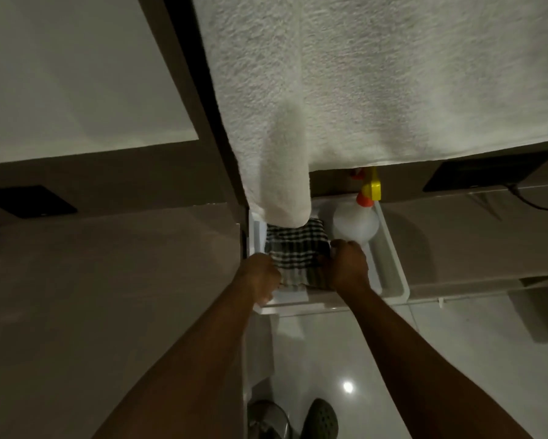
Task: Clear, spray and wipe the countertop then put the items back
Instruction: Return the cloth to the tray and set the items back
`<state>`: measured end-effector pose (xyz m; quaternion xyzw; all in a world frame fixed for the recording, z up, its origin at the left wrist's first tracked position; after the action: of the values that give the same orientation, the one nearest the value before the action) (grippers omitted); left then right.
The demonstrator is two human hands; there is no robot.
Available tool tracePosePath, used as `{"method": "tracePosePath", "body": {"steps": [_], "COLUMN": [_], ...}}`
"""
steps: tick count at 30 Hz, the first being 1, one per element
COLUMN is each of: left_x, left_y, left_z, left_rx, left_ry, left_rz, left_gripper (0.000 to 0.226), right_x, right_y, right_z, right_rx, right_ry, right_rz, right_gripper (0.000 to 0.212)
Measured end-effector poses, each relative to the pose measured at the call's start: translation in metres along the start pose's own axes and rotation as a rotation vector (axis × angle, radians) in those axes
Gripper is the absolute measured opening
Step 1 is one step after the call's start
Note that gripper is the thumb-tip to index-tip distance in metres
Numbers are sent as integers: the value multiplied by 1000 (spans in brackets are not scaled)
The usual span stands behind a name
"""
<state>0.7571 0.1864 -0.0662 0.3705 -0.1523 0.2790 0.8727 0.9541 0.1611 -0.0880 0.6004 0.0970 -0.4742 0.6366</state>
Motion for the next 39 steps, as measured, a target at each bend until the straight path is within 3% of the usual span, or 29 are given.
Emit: {"method": "tracePosePath", "body": {"steps": [1, 4, 6, 9, 12, 17, 20, 22, 24, 25, 30, 33, 36, 39], "left_x": [-2, -30, -64, -129, -222, -381, -454, -480, -487, -488, -478, -469, -429, -373], "left_y": [10, 50, 85, 141, 204, 318, 392, 438, 471, 482, 495, 498, 461, 407], "left_z": [3, 9, 18, 35, 52, 73, 83, 78, 67, 59, 26, 18, 21, 36], "left_rx": [21, 171, 237, 280, 400, 676, 753, 725, 659, 619, 541, 601, 449, 272], "left_ry": [-40, -129, -190, -268, -230, -143, -56, -91, -160, -192, -241, -322, -408, -504], "left_rz": [-15, 269, 381, 431, 498, 403, 523, 565, 531, 517, 508, 295, 49, 211], "left_gripper": [23, 11, 18, 24, 8, 19, 32, 43, 56, 61, 75, 81, 79, 81], "right_x": [-4, -35, -68, -134, -206, -364, -487, -552, -589, -601, -614, -606, -570, -519], "right_y": [2, 0, -14, -57, -118, -254, -327, -368, -401, -413, -429, -417, -379, -314], "right_z": [5, 30, 53, 94, 142, 224, 268, 284, 286, 284, 280, 287, 283, 268], "right_rx": [16, 52, 69, 40, 37, -160, -264, -351, -405, -396, -315, -261, -162, -19], "right_ry": [2, 45, 105, 237, 287, 368, 573, 647, 577, 552, 622, 652, 608, 527], "right_rz": [-31, -112, -182, -187, -261, -253, -286, -285, -261, -258, -228, -208, -252, -297], "right_gripper": [31, 23, 18, 20, 27, 59, 77, 96, 119, 121, 65, 61, 58, 57]}}
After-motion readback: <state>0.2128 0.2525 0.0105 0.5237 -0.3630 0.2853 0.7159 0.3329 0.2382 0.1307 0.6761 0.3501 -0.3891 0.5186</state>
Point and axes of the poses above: each hand's wrist, its own z-axis away from the middle knuckle, its own y-axis out of the back of the hand, x = y × z, the point moved 8 cm from there along -z, towards the middle knuckle, and after that the axes turned 9 degrees about -z, right-handed, at the moved point
